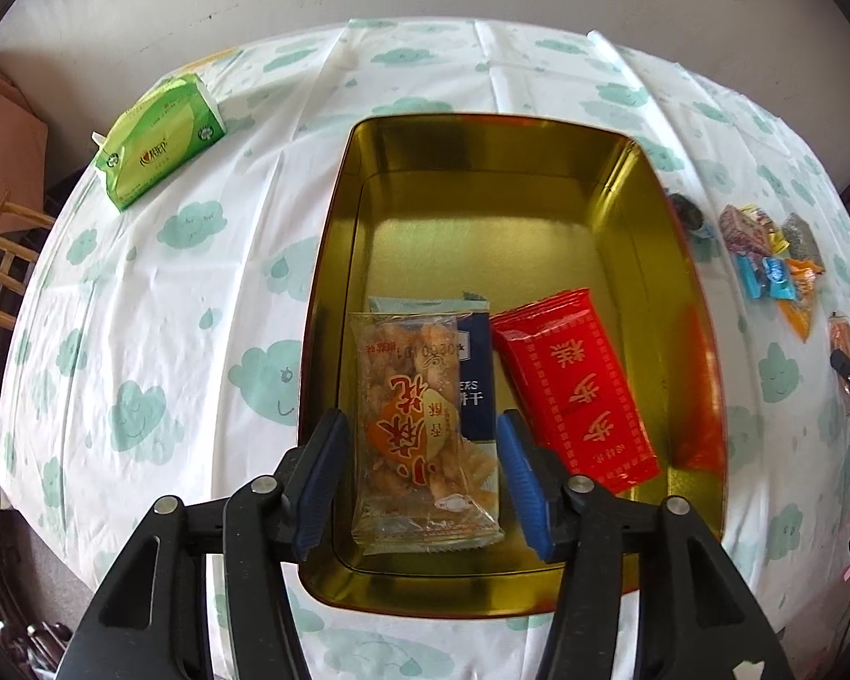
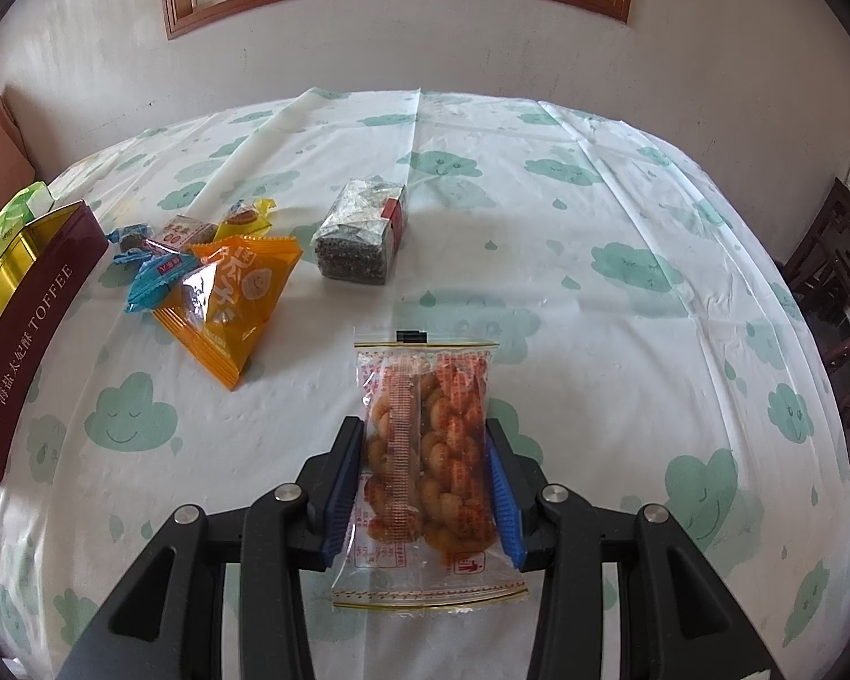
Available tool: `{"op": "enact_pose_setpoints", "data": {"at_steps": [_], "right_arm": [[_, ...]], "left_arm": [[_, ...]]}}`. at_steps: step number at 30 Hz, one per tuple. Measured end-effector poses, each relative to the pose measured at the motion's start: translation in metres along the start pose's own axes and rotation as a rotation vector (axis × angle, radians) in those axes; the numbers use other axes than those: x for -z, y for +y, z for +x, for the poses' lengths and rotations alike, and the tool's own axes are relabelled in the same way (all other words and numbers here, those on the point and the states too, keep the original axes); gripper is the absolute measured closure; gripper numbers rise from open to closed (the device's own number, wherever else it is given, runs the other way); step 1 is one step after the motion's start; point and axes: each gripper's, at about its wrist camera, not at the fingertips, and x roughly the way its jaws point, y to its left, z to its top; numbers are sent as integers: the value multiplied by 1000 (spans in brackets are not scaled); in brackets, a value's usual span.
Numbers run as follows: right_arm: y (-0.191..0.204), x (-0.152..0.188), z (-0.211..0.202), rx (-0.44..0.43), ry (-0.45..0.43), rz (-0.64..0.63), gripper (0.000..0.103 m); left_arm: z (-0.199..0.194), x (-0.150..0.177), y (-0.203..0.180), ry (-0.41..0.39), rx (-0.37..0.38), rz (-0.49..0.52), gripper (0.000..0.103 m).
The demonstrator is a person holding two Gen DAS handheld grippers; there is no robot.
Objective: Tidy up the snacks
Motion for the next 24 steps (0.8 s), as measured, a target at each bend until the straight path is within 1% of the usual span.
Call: {"op": "enact_pose_setpoints", "data": {"at_steps": [7, 12, 14, 17, 22, 24], "right_arm": [[1, -10, 5, 12, 82, 6, 60], [4, -13, 5, 35, 122, 35, 60], [5, -13, 5, 42, 126, 45, 62], [7, -13, 4, 59, 126, 54, 62], [10, -12, 2, 86, 115, 90, 63], [12, -11, -4, 95, 88, 113, 63]], "left_arm": [[-16, 9, 1, -56, 14, -12, 44], [-29, 15, 5, -123, -7, -30, 35], [-33, 18, 7, -148, -14, -37, 30], [-35, 20, 11, -175, -28, -48, 27], [-32, 26, 19, -187, -46, -91, 21], [-29, 28, 22, -184, -40, -108, 21]]}}
